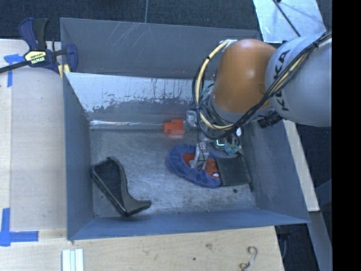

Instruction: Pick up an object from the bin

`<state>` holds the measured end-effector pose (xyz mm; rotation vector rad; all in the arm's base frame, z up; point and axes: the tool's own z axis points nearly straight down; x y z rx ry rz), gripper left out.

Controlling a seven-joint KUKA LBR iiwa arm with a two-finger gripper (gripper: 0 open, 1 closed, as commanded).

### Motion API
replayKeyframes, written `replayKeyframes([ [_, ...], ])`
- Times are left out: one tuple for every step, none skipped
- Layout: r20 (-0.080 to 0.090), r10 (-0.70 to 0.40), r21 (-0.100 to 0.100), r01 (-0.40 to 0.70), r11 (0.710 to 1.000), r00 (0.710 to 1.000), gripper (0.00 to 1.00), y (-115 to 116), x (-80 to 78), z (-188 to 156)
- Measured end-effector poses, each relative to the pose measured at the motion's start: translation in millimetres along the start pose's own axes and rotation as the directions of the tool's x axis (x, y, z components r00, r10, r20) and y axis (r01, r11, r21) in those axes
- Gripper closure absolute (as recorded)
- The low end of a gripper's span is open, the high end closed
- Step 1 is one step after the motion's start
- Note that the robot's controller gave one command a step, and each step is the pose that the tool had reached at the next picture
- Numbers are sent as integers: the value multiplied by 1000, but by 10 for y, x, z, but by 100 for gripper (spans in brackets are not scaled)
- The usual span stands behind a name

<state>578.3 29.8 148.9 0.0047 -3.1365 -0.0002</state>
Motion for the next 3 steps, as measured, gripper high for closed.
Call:
replayKeyframes([
  [0,30,-2,-30,1000,1000,0,-434,82,821],
  [18,27,0,-27,1000,999,100,-429,35,758],
  [17,-9,1,9,1000,1000,100,-339,274,-982],
])
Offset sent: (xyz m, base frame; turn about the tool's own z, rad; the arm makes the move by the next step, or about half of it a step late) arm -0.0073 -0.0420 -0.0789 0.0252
